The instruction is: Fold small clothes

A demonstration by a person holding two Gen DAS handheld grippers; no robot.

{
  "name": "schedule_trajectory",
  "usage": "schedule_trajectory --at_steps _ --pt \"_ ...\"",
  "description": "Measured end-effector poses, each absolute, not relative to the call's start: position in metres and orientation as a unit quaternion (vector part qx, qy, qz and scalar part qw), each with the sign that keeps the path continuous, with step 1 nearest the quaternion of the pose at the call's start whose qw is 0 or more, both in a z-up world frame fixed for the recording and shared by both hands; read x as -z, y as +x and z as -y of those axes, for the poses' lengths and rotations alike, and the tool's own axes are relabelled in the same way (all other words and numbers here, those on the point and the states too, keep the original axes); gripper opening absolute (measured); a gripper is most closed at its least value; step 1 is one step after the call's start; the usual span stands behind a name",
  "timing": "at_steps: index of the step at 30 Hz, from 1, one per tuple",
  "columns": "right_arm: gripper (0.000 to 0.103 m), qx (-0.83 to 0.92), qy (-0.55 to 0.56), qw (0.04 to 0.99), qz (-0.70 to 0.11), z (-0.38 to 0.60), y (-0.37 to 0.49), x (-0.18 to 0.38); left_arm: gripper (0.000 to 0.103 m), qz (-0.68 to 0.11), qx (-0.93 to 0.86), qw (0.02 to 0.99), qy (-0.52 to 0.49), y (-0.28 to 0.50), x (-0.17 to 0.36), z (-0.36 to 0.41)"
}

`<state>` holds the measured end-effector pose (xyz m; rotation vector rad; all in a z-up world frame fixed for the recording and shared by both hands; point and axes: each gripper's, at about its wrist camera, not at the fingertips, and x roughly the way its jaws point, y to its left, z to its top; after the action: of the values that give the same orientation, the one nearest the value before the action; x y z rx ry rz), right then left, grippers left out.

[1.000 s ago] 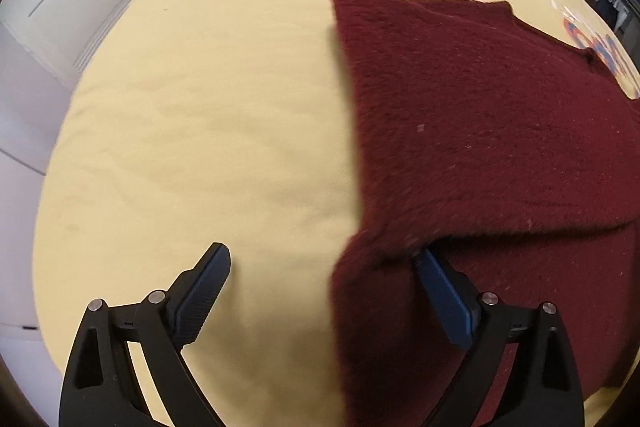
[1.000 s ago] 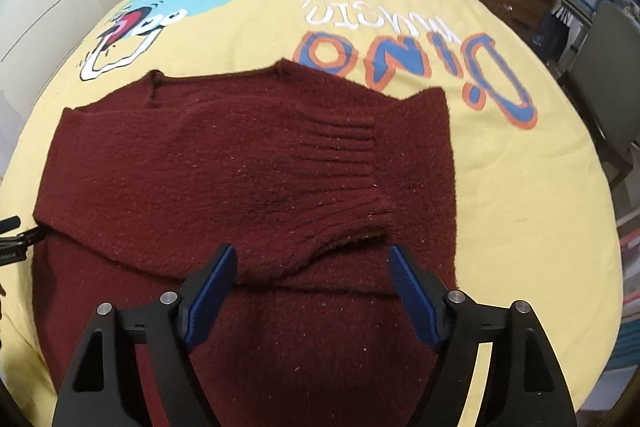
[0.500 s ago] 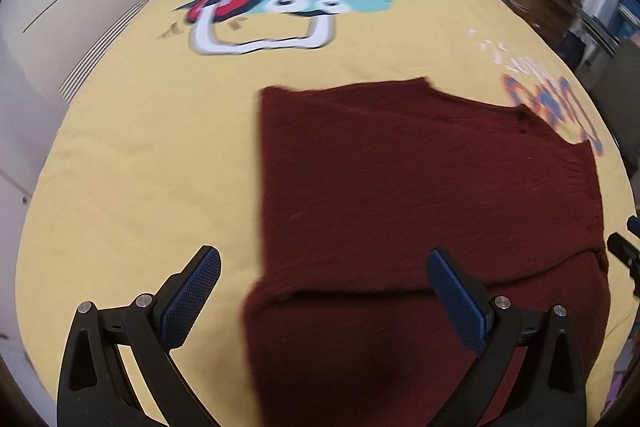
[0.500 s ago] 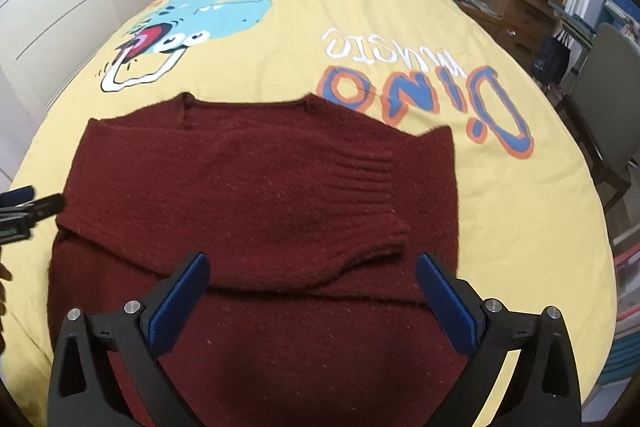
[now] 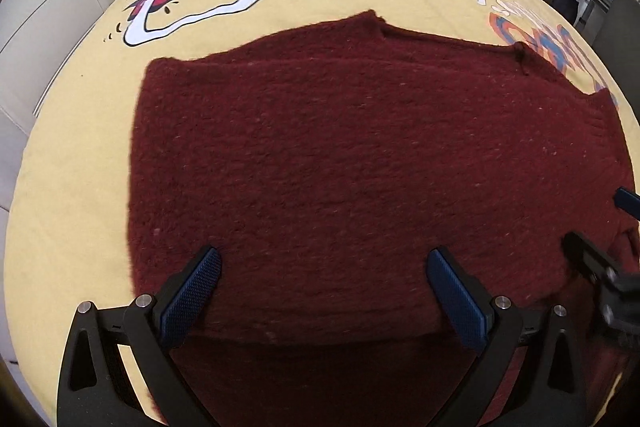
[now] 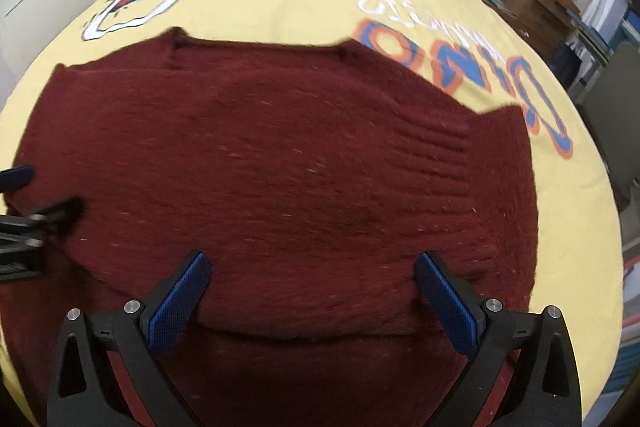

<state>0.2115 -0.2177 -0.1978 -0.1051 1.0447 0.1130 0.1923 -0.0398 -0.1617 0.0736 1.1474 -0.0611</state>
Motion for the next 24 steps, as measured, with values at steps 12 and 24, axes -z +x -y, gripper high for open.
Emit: schedule_trajectory --at_steps 12,24 --pt "0.103 -0.040 0.059 0.858 -0.509 0.291 0.207 0.218 0.102 -0.546 0.037 0.837 0.022 0.187 0.168 0.004" --pt "0.103 -0.064 0.097 0.839 -0.532 0.309 0.176 0.182 0.102 -0.545 0.054 0.837 0.007 0.170 0.125 -0.008"
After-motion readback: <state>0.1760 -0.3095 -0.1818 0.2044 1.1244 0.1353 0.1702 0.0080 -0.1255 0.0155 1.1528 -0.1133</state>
